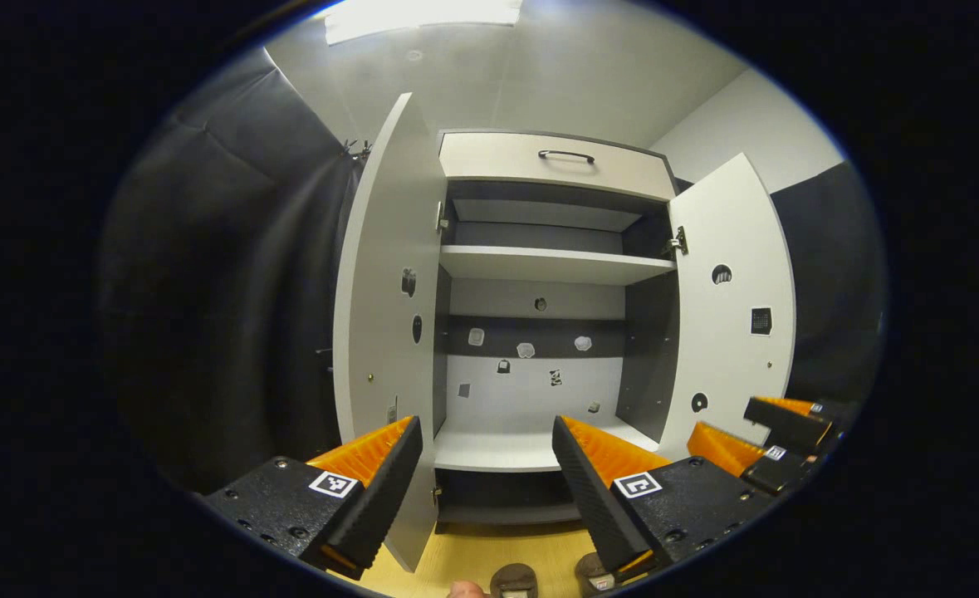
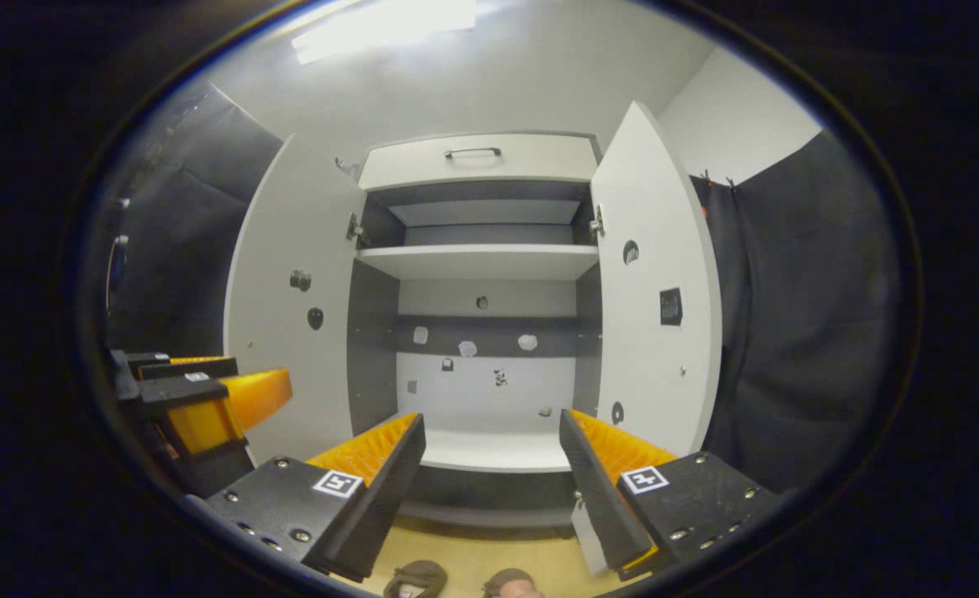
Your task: Grab one shoe with the right hand and put it into the shoe cabinet, grab the other shoe with the left hand and put it into the shoe cabinet; then close the right door with the right hand and the left door with the left hand.
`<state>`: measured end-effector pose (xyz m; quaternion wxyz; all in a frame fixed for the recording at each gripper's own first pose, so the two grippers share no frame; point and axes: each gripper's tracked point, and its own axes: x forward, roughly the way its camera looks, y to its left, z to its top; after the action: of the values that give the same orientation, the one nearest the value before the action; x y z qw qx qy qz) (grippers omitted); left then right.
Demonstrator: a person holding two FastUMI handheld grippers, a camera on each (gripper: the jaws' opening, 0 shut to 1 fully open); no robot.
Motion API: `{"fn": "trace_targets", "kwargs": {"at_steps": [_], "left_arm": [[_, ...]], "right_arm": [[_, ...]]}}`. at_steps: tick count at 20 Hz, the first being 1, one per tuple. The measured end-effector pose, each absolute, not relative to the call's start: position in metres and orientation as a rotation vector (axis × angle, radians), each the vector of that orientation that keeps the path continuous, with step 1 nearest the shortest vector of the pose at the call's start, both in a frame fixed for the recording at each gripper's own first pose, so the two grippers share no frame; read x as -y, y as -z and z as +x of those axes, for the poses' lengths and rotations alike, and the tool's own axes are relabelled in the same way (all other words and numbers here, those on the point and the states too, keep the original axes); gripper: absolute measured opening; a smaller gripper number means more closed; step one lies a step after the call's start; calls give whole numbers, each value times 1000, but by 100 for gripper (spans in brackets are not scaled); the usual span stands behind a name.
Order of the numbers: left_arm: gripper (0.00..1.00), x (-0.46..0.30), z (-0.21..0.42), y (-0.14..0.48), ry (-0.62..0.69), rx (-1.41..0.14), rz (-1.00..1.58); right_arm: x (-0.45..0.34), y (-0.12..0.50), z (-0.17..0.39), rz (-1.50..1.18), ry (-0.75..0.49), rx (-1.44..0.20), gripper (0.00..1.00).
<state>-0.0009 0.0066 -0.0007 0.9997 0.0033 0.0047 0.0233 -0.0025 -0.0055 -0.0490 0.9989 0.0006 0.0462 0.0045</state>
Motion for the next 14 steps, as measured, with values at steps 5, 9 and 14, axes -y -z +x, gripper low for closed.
{"fn": "trace_targets", "kwargs": {"at_steps": [5, 9, 14], "left_arm": [[96, -21, -5, -2, -82, -4, 23], [96, -30, -7, -3, -103, -5, 31], [99, -40, -10, 0, -128, -20, 50]], "right_arm": [[6, 148, -27, 7, -31, -265, 98], [6, 234, -53, 11, -53, -416, 96], [-1, 336, -85, 102, -60, -638, 98]]}}
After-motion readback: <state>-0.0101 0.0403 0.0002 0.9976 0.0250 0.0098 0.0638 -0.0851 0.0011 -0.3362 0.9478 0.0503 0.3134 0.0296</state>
